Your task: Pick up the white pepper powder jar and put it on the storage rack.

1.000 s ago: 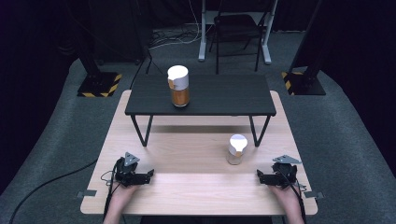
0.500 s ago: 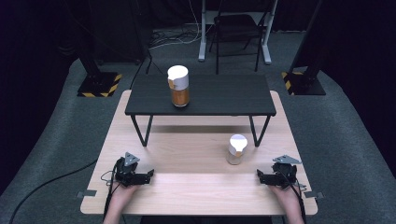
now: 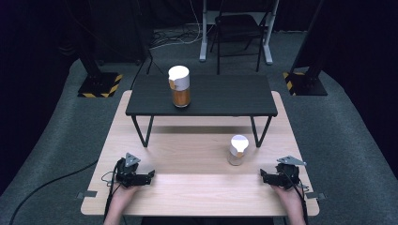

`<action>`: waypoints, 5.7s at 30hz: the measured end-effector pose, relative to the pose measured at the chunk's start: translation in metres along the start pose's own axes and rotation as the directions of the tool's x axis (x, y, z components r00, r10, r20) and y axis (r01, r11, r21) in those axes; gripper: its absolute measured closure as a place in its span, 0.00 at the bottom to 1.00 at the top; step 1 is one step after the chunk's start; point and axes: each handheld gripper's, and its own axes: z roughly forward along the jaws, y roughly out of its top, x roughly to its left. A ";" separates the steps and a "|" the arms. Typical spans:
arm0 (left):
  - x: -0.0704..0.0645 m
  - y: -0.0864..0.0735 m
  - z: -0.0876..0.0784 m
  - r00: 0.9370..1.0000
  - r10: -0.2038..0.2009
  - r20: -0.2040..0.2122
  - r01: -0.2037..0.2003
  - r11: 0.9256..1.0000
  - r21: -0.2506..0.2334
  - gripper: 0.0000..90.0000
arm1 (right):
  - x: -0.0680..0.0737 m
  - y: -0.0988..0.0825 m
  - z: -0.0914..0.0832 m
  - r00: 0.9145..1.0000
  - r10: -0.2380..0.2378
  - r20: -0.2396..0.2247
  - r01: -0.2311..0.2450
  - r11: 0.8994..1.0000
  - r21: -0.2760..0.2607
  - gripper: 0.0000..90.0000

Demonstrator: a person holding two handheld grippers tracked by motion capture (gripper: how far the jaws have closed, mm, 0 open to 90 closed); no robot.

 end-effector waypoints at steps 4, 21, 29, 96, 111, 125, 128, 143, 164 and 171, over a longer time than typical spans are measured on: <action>0.000 0.000 0.000 1.000 0.000 0.000 0.000 1.000 0.000 0.08 | 0.000 -0.001 -0.004 1.000 0.010 -0.003 -0.010 1.000 -0.020 0.08; 0.000 0.001 0.000 1.000 0.002 -0.001 -0.002 1.000 0.001 0.07 | 0.005 0.000 -0.022 0.999 -0.011 -0.045 0.006 0.995 -0.100 0.08; 0.000 0.001 0.001 1.000 0.002 -0.001 -0.002 1.000 0.002 0.07 | 0.004 -0.001 -0.031 0.996 -0.001 -0.089 -0.012 0.988 -0.153 0.08; 0.001 0.001 0.001 1.000 0.006 0.002 -0.006 1.000 0.003 0.07 | 0.061 0.039 -0.016 0.974 -0.089 -0.210 0.047 0.979 -0.197 0.08; 0.001 0.001 0.001 1.000 0.005 0.004 -0.005 1.000 0.001 0.07 | 0.073 0.056 -0.002 0.985 -0.087 -0.150 0.058 0.981 -0.185 0.09; 0.002 0.002 0.002 1.000 0.009 0.007 -0.009 1.000 0.002 0.07 | 0.083 0.066 0.014 0.989 -0.083 -0.125 0.061 0.984 -0.170 0.13; 0.002 0.002 0.002 1.000 0.010 0.007 -0.010 1.000 0.002 0.07 | 0.085 0.068 0.018 0.989 -0.082 -0.120 0.061 0.984 -0.166 0.14; 0.002 0.002 0.002 1.000 0.010 0.009 -0.010 1.000 0.002 0.07 | 0.098 0.069 0.028 0.994 -0.083 -0.066 0.072 0.984 -0.164 0.31; 0.002 0.002 0.003 1.000 0.007 0.010 -0.007 1.000 -0.001 0.07 | 0.085 0.076 0.005 0.989 -0.109 -0.103 0.088 0.979 -0.186 0.33; 0.002 0.002 0.003 1.000 0.007 0.010 -0.007 1.000 -0.001 0.07 | 0.082 0.085 -0.008 0.982 -0.138 -0.129 0.111 0.974 -0.195 0.33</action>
